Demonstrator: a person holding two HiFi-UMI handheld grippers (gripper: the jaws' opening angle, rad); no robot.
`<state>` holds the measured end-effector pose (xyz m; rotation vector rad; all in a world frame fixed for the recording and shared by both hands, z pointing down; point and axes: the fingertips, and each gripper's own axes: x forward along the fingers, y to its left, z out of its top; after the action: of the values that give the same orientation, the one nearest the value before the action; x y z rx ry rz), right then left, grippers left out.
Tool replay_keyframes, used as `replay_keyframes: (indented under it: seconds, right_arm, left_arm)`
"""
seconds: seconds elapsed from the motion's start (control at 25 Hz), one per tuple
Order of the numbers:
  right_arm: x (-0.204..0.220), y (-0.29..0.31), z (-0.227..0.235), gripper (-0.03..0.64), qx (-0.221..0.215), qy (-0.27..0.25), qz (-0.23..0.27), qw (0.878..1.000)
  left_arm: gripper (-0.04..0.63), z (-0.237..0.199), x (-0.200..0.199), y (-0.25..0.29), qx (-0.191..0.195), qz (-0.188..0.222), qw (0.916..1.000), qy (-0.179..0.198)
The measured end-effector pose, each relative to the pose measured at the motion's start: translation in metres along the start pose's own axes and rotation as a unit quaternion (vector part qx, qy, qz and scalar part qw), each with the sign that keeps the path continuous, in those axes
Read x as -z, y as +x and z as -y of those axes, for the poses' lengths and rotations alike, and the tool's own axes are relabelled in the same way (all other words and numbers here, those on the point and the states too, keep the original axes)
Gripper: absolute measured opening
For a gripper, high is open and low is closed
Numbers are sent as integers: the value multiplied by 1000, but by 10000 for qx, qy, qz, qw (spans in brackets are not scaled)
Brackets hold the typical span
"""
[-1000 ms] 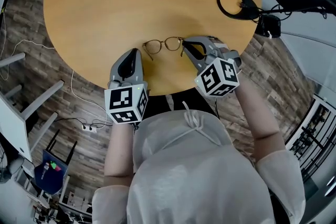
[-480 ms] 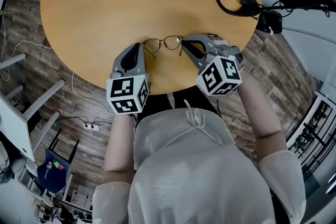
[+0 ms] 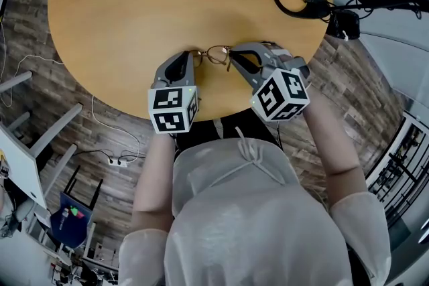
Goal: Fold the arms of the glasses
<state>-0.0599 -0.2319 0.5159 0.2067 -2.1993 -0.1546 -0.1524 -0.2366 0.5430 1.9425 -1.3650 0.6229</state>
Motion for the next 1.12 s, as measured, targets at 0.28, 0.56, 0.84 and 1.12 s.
replay_keyframes:
  seconds: [0.28,0.56,0.84,1.12]
  right_arm:
    - [1,-1,-4,14,-4,35,45,10000]
    - [-1,-2,-7,14,-9,79,89,9999]
    - [2,-3,-11,14,-72,-7,67,10000]
    - [2,-4,-13,14,-142,-203,-4,9997]
  left_arm:
    - [6,8,15,16,22,-202,9998,62]
    - [6,8,24,26,-52,-310,9994,177]
    - [6,3,24,-4,-245,-150,9995,-133]
    - [6,-2,61,-5,-345,-481,9972,-464]
